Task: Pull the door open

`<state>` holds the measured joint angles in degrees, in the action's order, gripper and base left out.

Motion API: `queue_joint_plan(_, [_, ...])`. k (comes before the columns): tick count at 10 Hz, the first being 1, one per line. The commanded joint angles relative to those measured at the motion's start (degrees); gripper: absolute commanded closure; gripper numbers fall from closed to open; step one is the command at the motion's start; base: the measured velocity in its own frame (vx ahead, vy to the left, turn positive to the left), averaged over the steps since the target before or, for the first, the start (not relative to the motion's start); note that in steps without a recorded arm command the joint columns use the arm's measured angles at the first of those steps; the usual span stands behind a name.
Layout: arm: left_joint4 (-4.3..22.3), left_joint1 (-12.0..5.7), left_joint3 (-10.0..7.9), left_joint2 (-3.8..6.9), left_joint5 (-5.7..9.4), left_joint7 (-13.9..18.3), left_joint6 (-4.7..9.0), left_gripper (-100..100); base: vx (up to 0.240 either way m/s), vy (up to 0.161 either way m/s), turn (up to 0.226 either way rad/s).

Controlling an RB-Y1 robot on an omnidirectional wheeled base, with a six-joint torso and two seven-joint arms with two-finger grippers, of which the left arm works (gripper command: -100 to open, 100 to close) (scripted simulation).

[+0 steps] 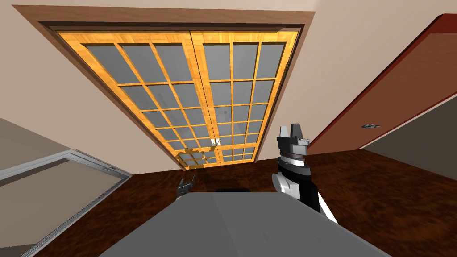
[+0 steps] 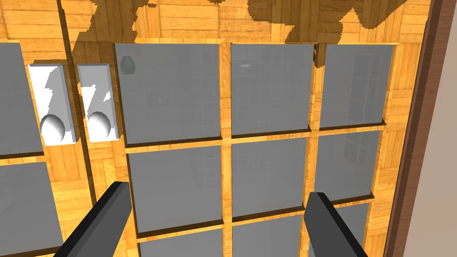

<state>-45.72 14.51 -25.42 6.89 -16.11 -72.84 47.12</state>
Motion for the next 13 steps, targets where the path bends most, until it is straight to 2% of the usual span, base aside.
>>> queue_joint_plan(1, [0.0, 1.26, -1.36, 0.09, 0.52, -0.6, -0.79, -100, -0.174, 0.044, -0.021])
queue_joint_plan(5, [2.2, 2.62, -5.62, 0.38, 2.36, -2.7, -1.99, -100, -0.152, 0.041, -0.057])
queue_joint_plan(7, [2.4, 2.64, -6.05, 0.36, 2.55, -3.0, -2.11, -100, -0.032, 0.009, -0.031])
queue_joint_plan(9, [3.2, 1.29, -8.18, -0.36, 3.63, -4.6, -2.77, -100, 0.041, 0.036, -0.211])
queue_joint_plan(13, [3.0, -2.27, -8.54, -1.85, 4.07, -5.8, -2.98, -100, 0.168, 0.045, -0.157])
